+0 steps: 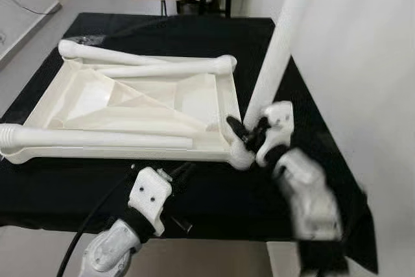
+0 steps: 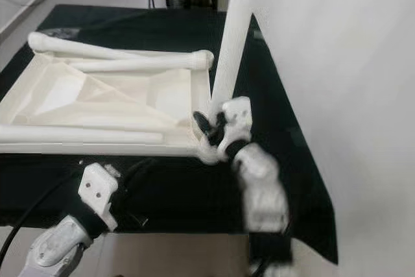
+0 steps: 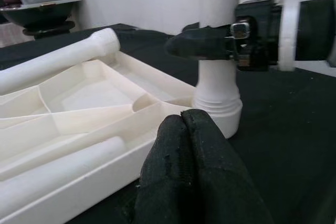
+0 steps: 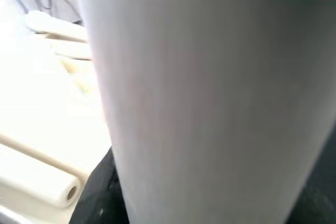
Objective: Building children table
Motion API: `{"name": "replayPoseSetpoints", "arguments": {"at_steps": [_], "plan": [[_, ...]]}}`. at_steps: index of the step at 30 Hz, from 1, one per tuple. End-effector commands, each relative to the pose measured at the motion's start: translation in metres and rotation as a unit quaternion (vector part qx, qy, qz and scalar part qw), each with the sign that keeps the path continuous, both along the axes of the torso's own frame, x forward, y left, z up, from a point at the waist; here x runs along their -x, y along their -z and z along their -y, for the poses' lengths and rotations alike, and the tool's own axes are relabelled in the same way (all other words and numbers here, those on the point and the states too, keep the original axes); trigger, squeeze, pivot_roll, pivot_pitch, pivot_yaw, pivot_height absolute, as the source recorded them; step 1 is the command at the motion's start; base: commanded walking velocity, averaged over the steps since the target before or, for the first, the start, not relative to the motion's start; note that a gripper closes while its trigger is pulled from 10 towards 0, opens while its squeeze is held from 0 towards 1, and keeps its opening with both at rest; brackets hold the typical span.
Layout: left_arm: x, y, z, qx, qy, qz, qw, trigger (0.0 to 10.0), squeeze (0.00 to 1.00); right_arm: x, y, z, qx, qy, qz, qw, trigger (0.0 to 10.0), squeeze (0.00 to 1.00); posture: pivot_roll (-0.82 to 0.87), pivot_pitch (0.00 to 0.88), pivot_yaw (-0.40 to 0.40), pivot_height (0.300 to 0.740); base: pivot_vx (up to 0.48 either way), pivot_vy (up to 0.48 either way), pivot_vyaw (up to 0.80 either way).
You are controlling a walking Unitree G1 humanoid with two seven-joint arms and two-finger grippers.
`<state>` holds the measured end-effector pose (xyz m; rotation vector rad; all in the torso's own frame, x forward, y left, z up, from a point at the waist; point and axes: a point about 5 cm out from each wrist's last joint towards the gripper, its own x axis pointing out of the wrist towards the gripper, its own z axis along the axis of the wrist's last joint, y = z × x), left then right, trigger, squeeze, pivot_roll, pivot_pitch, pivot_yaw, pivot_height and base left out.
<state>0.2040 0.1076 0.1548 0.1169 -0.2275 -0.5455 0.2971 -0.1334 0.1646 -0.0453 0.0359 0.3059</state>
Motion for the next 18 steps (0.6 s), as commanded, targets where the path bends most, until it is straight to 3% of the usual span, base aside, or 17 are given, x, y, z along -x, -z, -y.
{"name": "replayPoseSetpoints", "arguments": {"at_steps": [1,3,4,5,9,10,11,12,13,16,17,18], "plan": [[0.001,0.004,0.0,0.008,-0.001,-0.011,1.0,10.0,0.0,0.007,0.031,0.008,0.026,0.029,-0.093,0.995,0.0,0.0,0.02,0.128,-0.034,0.74,0.0,0.0,0.0],[0.0,0.006,0.002,0.011,0.001,-0.015,1.0,10.0,0.0,0.003,0.028,0.005,0.035,0.011,-0.08,0.996,0.0,0.0,0.03,0.128,-0.039,0.74,0.0,0.0,0.0],[0.0,0.007,0.004,0.013,0.002,-0.017,1.0,10.0,0.0,-0.002,0.027,0.005,0.032,0.011,-0.078,0.996,1.6,0.0,0.03,0.125,-0.043,0.74,0.0,0.0,0.0],[-0.001,0.008,0.005,0.015,0.003,-0.018,1.0,10.0,0.0,-0.006,0.024,0.003,0.034,0.006,-0.08,0.996,10.0,0.0,0.03,0.123,-0.047,0.74,0.0,0.0,0.0],[-0.002,0.009,0.007,0.017,0.003,-0.018,1.0,10.0,0.0,-0.015,0.014,0.001,0.023,-0.018,-0.067,0.997,10.0,0.0,0.03,0.118,-0.05,0.74,0.0,0.0,0.0],[-0.003,0.009,0.008,0.018,0.006,-0.02,1.0,10.0,0.0,-0.019,0.005,-0.005,0.015,-0.084,-0.049,0.995,10.0,0.0,0.03,0.112,-0.045,0.74,0.0,0.0,0.0],[-0.004,0.01,0.009,0.02,0.009,-0.021,1.0,10.0,0.0,-0.018,-0.002,-0.011,0.014,-0.144,-0.036,0.989,10.0,0.73,0.03,0.111,-0.044,0.74,0.0,0.0,0.0],[-0.004,0.01,0.009,0.02,0.009,-0.021,1.0,10.0,0.0,-0.018,-0.002,-0.011,0.014,-0.144,-0.036,0.989,10.0,0.73,0.03,0.111,-0.044,0.74,0.0,0.0,0.0],[-0.005,0.011,0.01,0.021,0.012,-0.023,0.999,10.0,0.0,-0.019,-0.013,-0.012,0.009,-0.196,-0.012,0.98,10.0,1.0,0.03,0.104,-0.043,0.74,0.0,0.0,0.0],[-0.006,0.012,0.012,0.024,0.021,-0.027,0.999,10.0,0.0,-0.02,-0.038,-0.003,0.007,-0.298,0.03,0.954,10.0,1.0,0.03,0.091,-0.051,0.74,0.0,0.0,0.0],[-0.006,0.013,0.012,0.024,0.023,-0.028,0.999,10.0,0.0,-0.021,-0.041,0.0,0.011,-0.315,0.03,0.948,10.0,0.73,0.03,0.091,-0.051,0.74,0.0,0.0,0.0],[-0.006,0.013,0.012,0.024,0.023,-0.028,0.999,10.0,0.0,-0.021,-0.041,0.0,0.011,-0.315,0.03,0.948,10.0,0.73,0.03,0.091,-0.051,0.74,0.0,0.0,0.0]]}}
